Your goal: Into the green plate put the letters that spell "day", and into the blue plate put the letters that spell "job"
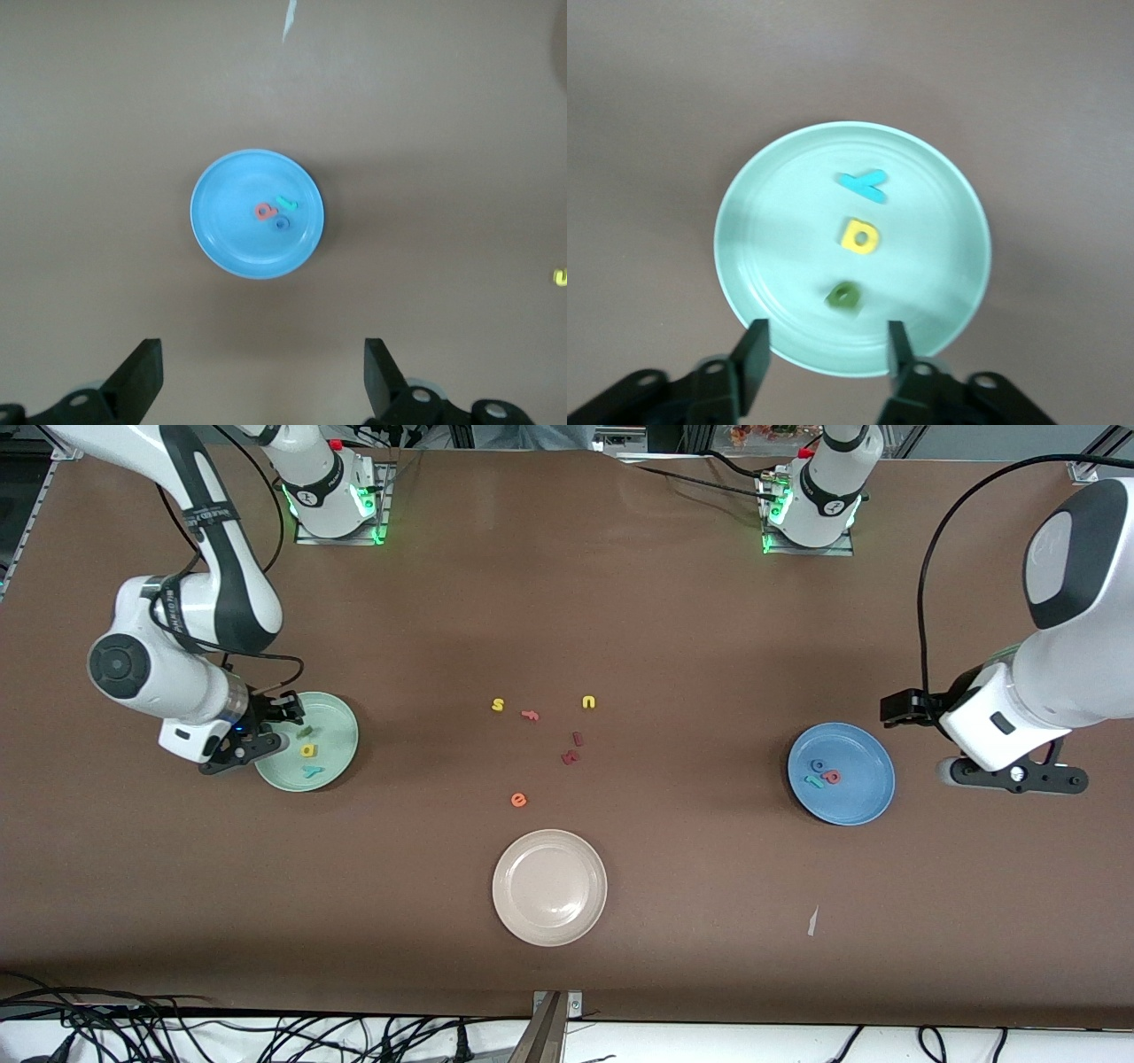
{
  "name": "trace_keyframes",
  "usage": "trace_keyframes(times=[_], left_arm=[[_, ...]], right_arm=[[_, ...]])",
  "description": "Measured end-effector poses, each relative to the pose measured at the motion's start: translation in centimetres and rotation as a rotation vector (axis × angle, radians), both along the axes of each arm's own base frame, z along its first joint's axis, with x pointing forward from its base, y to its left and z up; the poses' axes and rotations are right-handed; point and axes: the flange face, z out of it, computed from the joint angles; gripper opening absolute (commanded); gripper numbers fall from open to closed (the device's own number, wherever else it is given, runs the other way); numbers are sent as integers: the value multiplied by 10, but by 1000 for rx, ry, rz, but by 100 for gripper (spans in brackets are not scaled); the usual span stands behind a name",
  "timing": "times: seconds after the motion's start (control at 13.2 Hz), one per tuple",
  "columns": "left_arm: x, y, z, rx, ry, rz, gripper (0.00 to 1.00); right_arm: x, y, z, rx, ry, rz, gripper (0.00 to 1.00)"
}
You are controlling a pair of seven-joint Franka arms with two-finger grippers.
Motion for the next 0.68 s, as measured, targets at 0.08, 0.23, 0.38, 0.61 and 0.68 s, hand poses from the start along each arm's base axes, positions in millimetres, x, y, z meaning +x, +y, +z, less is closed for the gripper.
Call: trace_keyframes(times=[0.08, 0.23, 0.38, 0.61, 0.68], left_arm=[[1, 3, -3, -4, -21, 0, 100], [-2, 6, -13, -8, -42, 1, 100], [-5, 12, -18, -8, -39, 6, 100], [-7, 30, -13, -16, -46, 10, 100], [-8, 38, -11, -37, -48, 21, 100]], right_arm=[[3, -4, 7, -2, -5, -8, 100], [14, -16, 23, -6, -38, -30, 100], [28, -25, 49, -9, -73, -51, 100], [42, -23, 107, -18, -86, -177, 100], [45, -21, 129, -22, -88, -224, 100]])
